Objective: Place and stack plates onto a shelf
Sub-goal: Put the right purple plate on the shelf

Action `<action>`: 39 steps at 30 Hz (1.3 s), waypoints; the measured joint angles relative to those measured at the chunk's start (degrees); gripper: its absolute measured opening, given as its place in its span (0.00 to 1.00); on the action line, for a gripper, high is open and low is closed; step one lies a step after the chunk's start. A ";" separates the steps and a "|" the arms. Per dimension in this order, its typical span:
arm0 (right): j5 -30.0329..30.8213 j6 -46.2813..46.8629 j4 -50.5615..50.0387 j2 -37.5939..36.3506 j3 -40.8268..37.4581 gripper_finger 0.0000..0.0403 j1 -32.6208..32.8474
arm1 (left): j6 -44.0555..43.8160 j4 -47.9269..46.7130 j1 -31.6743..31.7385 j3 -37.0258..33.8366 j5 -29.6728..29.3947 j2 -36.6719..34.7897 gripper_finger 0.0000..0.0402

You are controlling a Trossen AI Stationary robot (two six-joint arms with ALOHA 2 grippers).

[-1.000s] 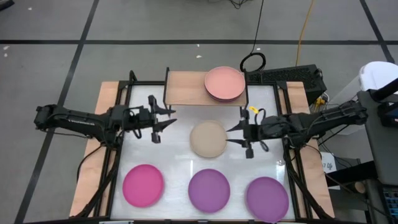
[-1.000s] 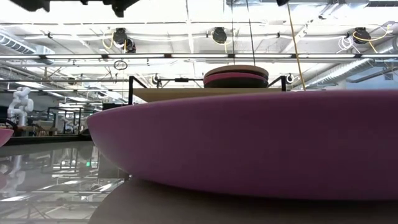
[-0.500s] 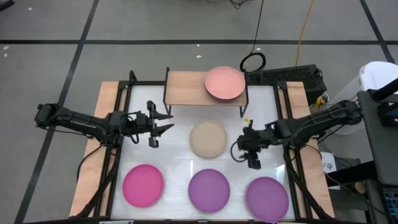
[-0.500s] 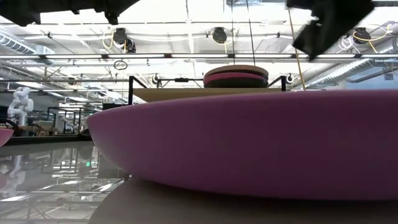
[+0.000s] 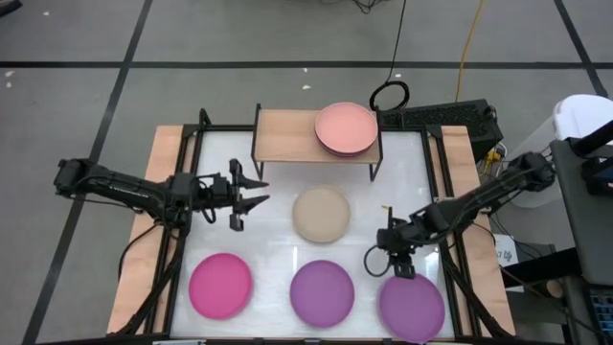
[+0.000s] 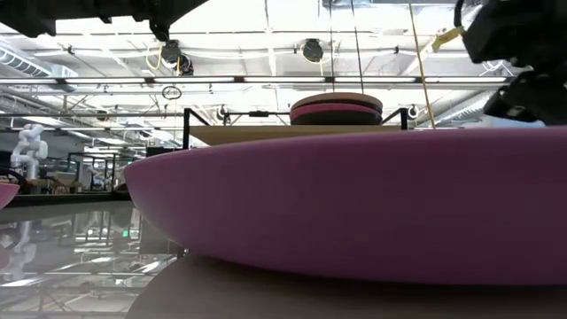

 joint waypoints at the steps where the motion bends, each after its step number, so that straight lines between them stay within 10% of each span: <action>1: 0.01 0.61 1.13 0.00 -0.69 0.36 0.83 | 0.00 0.00 -0.14 0.00 0.00 0.00 0.39; 9: -3.06 6.39 16.03 1.26 -6.02 0.36 6.71 | 0.07 0.00 -0.87 0.00 0.02 0.00 0.39; 39: -1.04 1.64 10.41 11.20 -6.01 0.24 9.52 | -3.02 -1.73 -1.27 0.00 0.04 0.01 0.39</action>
